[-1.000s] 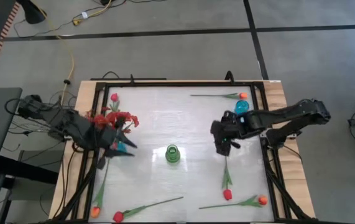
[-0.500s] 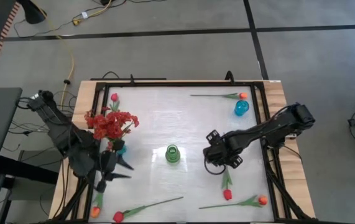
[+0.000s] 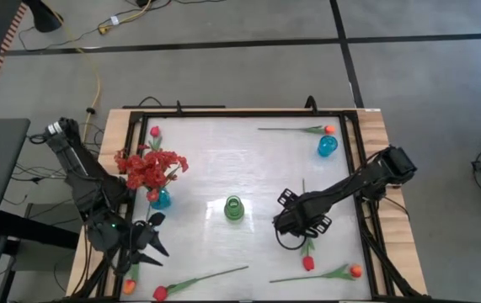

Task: Sort flowers into vase by color
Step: Put the bottom right pink flower into the green vase

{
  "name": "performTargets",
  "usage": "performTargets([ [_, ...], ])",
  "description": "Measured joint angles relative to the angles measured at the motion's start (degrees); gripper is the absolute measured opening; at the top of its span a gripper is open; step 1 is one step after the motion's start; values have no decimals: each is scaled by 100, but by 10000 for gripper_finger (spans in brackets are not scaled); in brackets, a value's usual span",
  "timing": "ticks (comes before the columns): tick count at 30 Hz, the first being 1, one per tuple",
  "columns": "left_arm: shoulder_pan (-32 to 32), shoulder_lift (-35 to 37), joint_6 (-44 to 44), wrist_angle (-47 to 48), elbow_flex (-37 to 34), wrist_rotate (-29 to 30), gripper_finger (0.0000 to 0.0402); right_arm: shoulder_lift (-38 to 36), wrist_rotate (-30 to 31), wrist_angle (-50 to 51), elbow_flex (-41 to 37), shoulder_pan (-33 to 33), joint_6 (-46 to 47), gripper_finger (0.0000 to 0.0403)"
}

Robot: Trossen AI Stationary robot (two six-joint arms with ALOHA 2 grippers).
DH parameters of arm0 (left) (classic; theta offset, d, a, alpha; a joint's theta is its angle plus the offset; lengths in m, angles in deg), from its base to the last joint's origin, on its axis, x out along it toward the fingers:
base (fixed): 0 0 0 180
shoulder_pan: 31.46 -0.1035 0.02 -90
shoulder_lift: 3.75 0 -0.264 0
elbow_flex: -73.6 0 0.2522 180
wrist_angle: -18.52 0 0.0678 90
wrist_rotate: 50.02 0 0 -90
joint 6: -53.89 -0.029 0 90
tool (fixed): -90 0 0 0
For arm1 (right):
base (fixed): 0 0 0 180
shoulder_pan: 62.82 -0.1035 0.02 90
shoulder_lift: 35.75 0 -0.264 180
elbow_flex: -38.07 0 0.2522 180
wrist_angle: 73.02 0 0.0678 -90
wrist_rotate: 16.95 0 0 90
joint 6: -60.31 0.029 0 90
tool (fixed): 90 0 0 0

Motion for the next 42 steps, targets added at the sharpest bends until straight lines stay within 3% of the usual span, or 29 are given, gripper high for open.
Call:
performTargets([
  [7, 283, 754, -96, -606, -774, 606, 119, 98, -336, -311, 0, -94, 15, 318],
  [12, 276, 1398, -159, -1126, -1299, 637, 119, 229, -599, -343, -110, -352, -182, 317],
  [16, 272, 1655, -123, -1479, -1638, 482, 119, 303, -405, -421, -304, -576, -458, 317],
  [22, 274, 1624, 238, -1512, -1762, 111, 110, 304, -334, -664, -553, -632, -523, 317],
  [28, 274, 1298, 462, -1594, -1764, 158, 80, 302, -314, -820, -907, -668, -667, 309],
  [36, 274, 1124, 465, -1656, -1764, 311, 62, 295, 48, -1278, -1086, -982, -1126, 246],
  [42, 274, 1124, 435, -1664, -1764, 330, 47, 293, 79, -1341, -1086, -1291, -833, 137],
])
